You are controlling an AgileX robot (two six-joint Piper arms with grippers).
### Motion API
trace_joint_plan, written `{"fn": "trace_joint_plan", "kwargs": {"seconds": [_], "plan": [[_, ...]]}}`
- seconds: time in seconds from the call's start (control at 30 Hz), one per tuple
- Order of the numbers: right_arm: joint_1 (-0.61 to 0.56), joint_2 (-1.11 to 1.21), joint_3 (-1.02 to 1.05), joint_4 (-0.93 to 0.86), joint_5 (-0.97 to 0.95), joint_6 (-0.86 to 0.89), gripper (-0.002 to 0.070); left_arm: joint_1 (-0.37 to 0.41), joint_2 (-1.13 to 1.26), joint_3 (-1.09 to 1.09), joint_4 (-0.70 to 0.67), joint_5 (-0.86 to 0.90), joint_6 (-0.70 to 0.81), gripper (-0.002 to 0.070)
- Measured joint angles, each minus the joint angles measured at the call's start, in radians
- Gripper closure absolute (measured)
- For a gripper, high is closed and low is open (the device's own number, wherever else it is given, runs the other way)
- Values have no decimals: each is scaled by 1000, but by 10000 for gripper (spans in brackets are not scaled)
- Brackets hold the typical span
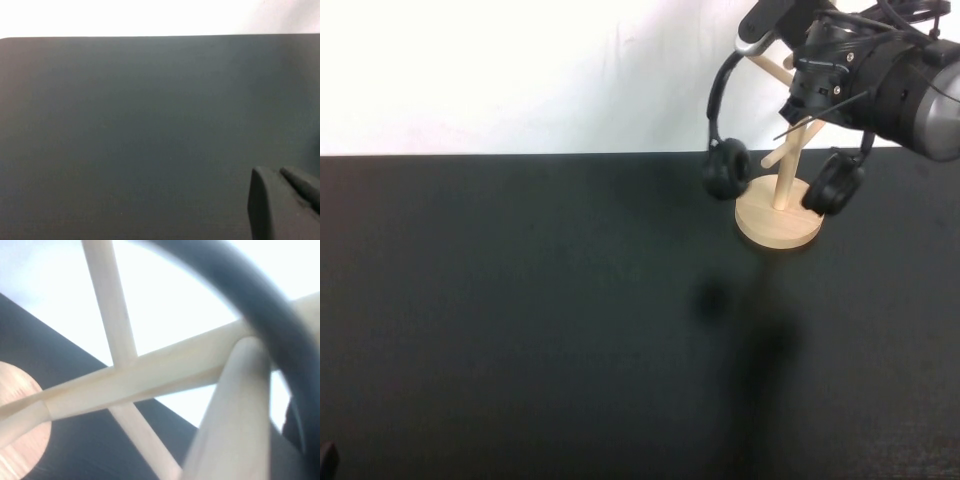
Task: Take out the headphones from the headphone stand
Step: Pick up the headphones from the headphone stand, then place the headphones on the table
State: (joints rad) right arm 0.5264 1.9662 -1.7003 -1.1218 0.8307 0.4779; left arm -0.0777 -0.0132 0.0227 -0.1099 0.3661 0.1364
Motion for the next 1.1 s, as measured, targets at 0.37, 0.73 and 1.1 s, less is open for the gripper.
{"fn": "trace_joint_plan", "kwargs": {"seconds": [0.37, 0.73, 1.1], "plan": [[12, -61, 0, 18, 65, -2, 630, 0, 0, 0, 0, 0, 0, 678], [218, -220, 0, 131, 252, -56, 631, 0, 0, 0, 0, 0, 0, 678], [285, -213, 0, 614, 248, -176, 631, 0, 0, 0, 0, 0, 0, 678]]}}
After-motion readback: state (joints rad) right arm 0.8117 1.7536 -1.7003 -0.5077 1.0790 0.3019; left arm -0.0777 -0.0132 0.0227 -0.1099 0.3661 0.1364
